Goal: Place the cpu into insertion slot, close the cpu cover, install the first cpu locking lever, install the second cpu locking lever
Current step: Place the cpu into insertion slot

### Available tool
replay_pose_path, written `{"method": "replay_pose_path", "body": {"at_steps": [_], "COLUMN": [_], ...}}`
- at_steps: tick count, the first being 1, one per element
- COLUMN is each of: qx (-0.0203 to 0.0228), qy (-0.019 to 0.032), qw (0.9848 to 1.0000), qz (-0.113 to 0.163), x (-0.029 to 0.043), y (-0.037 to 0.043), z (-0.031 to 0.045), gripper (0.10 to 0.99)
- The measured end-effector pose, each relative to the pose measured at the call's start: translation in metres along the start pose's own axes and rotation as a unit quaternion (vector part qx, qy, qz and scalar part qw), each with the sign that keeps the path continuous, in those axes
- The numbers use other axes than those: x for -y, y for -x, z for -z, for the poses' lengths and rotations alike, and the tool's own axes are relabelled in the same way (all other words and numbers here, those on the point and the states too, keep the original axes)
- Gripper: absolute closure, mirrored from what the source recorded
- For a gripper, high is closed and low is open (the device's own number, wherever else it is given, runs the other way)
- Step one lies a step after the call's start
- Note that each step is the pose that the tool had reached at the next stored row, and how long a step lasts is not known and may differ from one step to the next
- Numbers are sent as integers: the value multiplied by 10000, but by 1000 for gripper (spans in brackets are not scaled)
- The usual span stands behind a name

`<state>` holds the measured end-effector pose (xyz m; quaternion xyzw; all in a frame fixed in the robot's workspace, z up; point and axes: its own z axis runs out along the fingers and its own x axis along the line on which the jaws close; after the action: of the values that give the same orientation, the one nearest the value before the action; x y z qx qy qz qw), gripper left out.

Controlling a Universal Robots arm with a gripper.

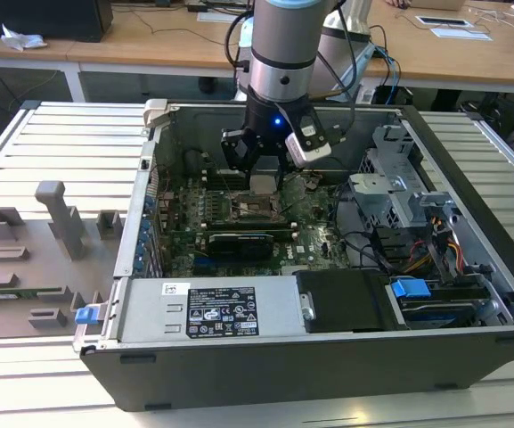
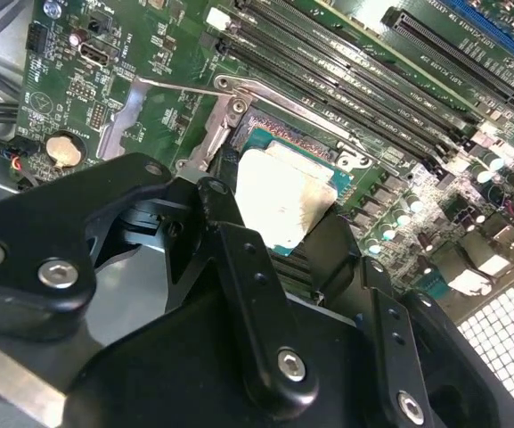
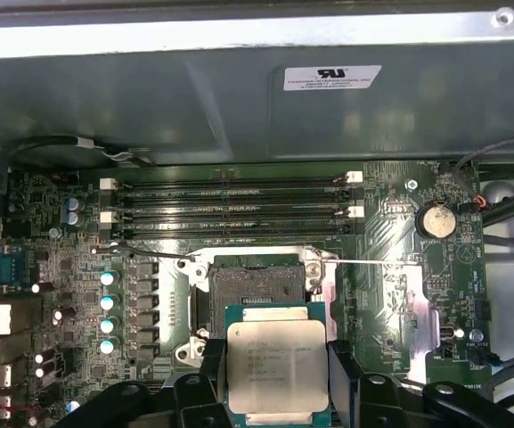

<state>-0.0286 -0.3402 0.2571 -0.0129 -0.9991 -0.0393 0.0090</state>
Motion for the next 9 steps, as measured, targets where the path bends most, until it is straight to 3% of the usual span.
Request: {"method": "replay_pose_path", "body": {"at_steps": [5, 8, 9], "qx": [25, 41, 55], "qy": [-22, -35, -42], "qw": [9995, 9986, 9976], "qz": [-311, -518, -685], "x": [0, 1, 1], "y": [0, 0, 1], "z": [-6, -10, -14], "gripper": [541, 541, 541]}}
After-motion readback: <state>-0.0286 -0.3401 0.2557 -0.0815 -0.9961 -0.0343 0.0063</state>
